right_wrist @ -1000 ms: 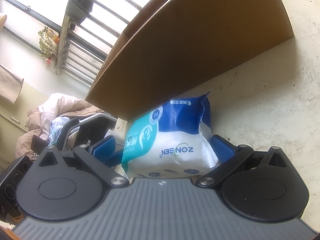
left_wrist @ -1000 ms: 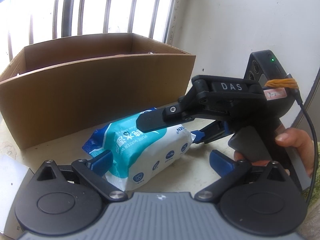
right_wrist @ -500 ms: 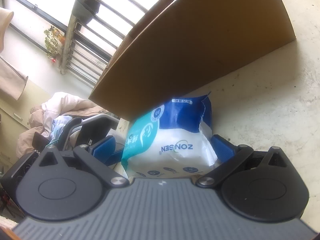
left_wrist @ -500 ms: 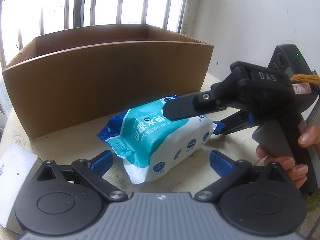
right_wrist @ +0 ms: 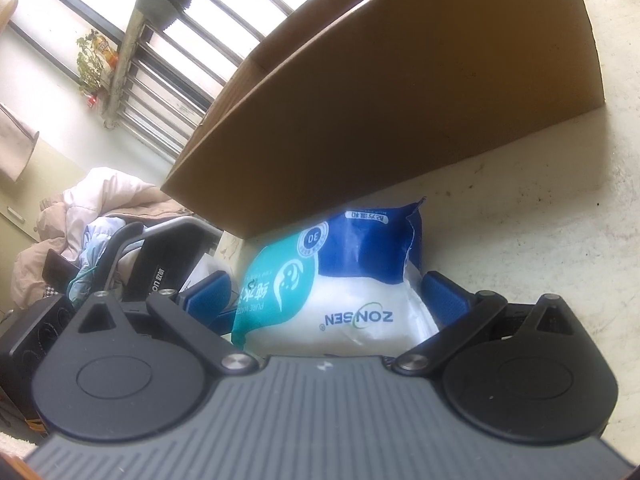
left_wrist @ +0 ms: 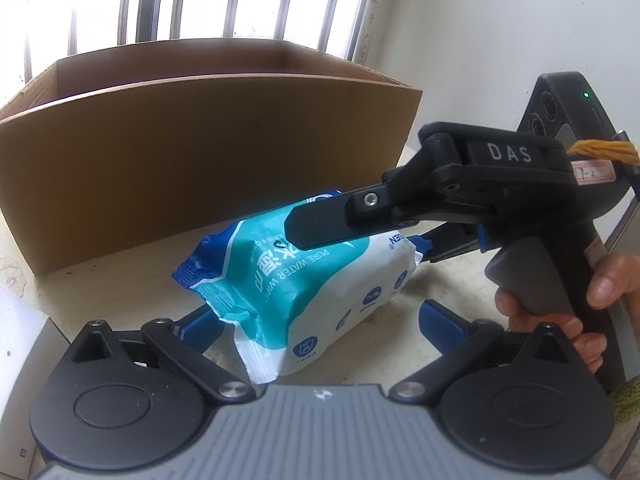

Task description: Organize objects

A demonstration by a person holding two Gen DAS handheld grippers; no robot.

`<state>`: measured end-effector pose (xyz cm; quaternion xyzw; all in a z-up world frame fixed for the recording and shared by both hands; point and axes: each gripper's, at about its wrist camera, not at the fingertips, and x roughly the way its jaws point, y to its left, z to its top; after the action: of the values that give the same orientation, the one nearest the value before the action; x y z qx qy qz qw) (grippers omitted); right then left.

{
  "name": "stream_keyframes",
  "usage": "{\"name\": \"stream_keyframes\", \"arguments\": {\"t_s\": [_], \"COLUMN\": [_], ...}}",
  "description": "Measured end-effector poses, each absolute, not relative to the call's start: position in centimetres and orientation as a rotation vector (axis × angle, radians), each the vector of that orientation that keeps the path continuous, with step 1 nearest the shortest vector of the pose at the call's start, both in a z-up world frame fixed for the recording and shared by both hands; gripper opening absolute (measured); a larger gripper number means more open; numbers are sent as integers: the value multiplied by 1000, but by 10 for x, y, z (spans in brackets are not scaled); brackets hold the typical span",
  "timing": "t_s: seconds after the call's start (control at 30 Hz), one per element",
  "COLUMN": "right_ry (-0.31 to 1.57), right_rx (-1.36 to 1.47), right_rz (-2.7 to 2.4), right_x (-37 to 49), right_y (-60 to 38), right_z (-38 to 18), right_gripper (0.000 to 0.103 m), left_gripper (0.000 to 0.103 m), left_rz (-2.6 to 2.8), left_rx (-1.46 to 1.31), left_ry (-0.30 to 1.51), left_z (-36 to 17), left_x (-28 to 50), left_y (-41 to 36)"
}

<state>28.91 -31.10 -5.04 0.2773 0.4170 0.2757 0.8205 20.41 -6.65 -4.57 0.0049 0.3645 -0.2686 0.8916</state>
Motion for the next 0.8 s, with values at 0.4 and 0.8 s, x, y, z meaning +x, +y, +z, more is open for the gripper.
{"name": "stream_keyframes", "arguments": {"t_s": [0.4, 0.8], "right_ry": [898, 882], "right_rx": [567, 582], "right_rz": [576, 564], "right_x": [276, 263], "right_y": [-310, -324], "right_z": [-48, -47], "right_gripper": [103, 102], "left_gripper": [103, 103], "left_rz": [-626, -653], "left_rx": [2, 0], "left_ry": [755, 780], "left_z": [-45, -51], "left_x": [195, 188], "left_y": [-68, -67]}}
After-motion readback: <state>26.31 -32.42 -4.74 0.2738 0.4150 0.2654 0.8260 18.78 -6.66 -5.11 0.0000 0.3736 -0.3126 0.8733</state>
